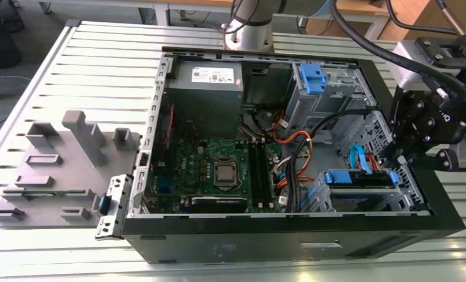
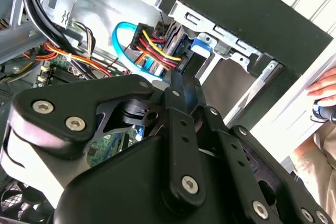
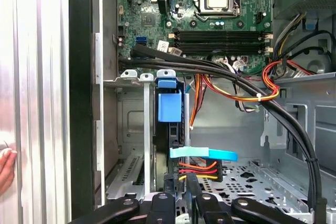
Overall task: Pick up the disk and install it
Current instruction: 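Insert the second disk wire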
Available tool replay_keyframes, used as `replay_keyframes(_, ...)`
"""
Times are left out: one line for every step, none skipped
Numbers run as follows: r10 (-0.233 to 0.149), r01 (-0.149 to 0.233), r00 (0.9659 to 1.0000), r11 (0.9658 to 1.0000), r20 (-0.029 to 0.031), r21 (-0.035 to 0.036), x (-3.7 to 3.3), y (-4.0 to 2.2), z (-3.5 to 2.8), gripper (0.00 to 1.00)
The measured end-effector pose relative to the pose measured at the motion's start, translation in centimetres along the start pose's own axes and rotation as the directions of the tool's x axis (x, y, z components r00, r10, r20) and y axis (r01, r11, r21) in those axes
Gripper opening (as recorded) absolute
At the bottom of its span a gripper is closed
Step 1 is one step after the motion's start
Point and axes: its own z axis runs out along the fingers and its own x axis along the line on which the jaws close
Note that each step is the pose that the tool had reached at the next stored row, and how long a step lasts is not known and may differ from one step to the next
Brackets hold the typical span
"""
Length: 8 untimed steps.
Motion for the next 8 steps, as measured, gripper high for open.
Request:
replay_keyframes(0.0, 0.0, 1.0, 1.0, 0.0002, 0.0, 0.01, 0.14, 0.02, 0.24)
replay_keyframes(0.0, 0.0, 1.0, 1.0, 0.0004, 0.0, 0.02, 0.28, 0.03, 0.24)
replay_keyframes(0.0, 0.0, 1.0, 1.0, 0.0003, 0.0, 0.02, 0.36, 0.03, 0.24)
replay_keyframes(0.0, 0.0, 1.0, 1.0, 0.0002, 0.0, 0.02, 0.42, 0.02, 0.24)
replay_keyframes(0.0, 0.0, 1.0, 1.0, 0.0002, 0.0, 0.03, 0.47, 0.02, 0.24)
replay_keyframes(0.0, 0.0, 1.0, 1.0, 0.0001, 0.0, 0.03, 0.47, 0.02, 0.24)
replay_keyframes(0.0, 0.0, 1.0, 1.0, -0.0001, 0.0, 0.02, 0.47, -0.02, 0.24)
replay_keyframes(0.0, 0.0, 1.0, 1.0, -0.001, 0.0, 0.01, 0.47, -0.13, 0.24)
